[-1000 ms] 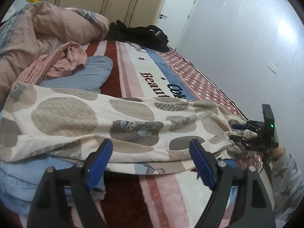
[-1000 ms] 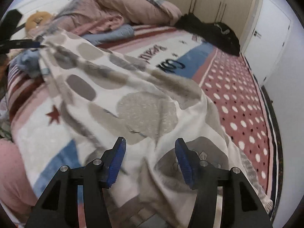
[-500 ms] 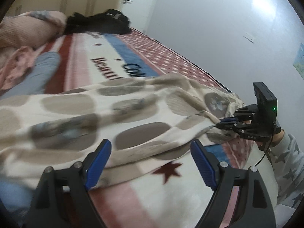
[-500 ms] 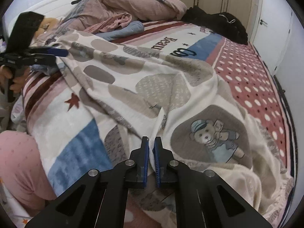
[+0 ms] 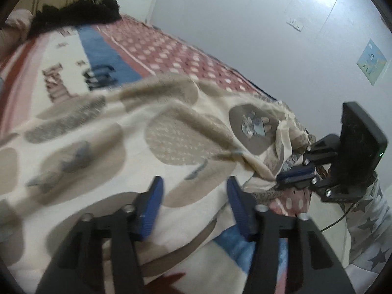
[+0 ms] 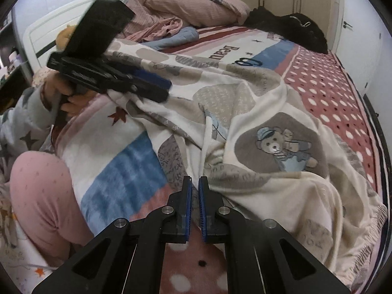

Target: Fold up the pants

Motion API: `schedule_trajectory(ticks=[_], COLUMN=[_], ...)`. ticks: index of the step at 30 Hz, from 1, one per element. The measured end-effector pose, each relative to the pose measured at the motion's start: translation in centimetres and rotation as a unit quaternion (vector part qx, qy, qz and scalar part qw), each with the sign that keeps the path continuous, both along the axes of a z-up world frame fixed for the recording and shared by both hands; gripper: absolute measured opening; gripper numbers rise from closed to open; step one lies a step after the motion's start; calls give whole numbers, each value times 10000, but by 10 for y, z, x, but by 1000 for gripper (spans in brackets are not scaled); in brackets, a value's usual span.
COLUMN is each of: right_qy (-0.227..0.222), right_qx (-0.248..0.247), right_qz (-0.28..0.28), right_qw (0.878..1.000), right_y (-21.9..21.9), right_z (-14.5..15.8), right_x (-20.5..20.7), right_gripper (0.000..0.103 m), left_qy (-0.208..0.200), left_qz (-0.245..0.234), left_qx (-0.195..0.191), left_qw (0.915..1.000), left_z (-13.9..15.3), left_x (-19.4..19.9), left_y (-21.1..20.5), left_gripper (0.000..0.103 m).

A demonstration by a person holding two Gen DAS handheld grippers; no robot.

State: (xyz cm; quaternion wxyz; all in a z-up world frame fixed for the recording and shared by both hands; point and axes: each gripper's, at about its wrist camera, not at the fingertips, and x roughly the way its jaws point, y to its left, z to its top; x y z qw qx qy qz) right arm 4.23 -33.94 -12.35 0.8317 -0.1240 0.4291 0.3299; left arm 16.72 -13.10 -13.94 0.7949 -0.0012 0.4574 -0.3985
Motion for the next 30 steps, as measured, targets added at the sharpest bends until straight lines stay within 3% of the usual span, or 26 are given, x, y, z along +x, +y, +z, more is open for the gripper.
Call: schedule_trajectory(ticks=[4, 6, 8, 11, 17, 20, 24, 26, 30], right_qy=[-300, -471, -585, -559, -285, -169, -86, -21, 85], right_qx=[89, 32, -63, -161, -413, -346, -146, -116, -85], right_qz=[-242, -338, -336, -227, 13, 51, 110, 181, 159], right_qw=[9992, 9983, 9977, 9980, 9987, 9992, 9998, 9998, 9998], right_y=[-8, -8, -3, 11, 38, 38, 31, 27, 20], right_z=[17, 25, 29, 26, -3, -11, -8, -8, -12], right_x=[0, 4, 10, 26, 50, 52, 36, 25, 8], right_gripper=[7, 30, 39, 41, 39, 1, 1, 1, 1], left_qy=[47, 95, 64, 97, 88, 98, 69, 35, 48], left_qz=[-175, -338, -521, -770, -1010, -972, -803, -721, -565], left_qx=[195, 132, 155, 171, 243, 247, 178, 40, -363], left_qw=[9996, 9993, 9985, 9968, 9945, 9949, 9966, 9974, 9977], left_z=[-8, -6, -3, -3, -6, -6, -1, 3, 14], left_x=[-6, -12, -20, -31, -47, -49, -45, -42, -32], left_y=[-8, -7, -7, -8, -3, 3, 7, 7, -1], left_gripper=[28, 23, 22, 22, 22, 22, 26, 34, 38])
